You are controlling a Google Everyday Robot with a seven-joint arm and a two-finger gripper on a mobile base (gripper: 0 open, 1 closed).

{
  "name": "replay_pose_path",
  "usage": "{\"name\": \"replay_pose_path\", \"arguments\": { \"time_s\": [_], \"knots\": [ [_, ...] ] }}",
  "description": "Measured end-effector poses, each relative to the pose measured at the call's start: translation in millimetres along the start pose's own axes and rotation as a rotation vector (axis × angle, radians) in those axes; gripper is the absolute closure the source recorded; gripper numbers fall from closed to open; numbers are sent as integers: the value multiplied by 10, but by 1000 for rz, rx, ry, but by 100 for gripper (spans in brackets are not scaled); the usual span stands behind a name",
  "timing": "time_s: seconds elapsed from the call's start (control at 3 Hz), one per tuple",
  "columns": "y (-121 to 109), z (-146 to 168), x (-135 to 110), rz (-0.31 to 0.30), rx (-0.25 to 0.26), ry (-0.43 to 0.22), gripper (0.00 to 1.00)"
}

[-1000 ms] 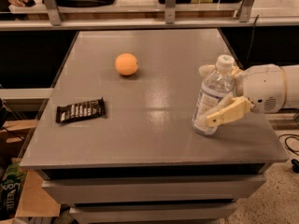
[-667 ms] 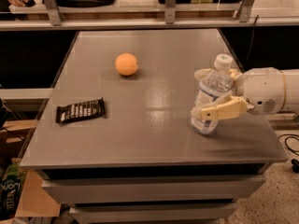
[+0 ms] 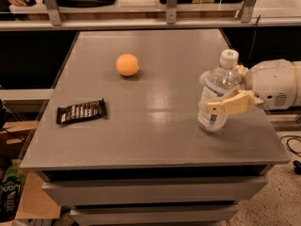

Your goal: Knock blue plastic bottle over

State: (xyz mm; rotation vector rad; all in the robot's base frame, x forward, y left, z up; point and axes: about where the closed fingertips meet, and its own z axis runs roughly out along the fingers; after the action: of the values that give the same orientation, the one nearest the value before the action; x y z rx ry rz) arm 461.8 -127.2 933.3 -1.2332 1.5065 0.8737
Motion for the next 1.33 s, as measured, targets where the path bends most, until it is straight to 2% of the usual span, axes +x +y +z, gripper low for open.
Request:
{"name": "replay_pose_path", "arguments": {
  "time_s": [0.33,0.67,1.0,1.33],
  "knots": [
    [-52,-112,-132,-49,44,113,100],
    [-74,-141,-252,-106,89,281,100],
    [-59,-51,-333,-168,100,482,100],
    [-90,39,-232,-219,62,643,100]
  ]
}}
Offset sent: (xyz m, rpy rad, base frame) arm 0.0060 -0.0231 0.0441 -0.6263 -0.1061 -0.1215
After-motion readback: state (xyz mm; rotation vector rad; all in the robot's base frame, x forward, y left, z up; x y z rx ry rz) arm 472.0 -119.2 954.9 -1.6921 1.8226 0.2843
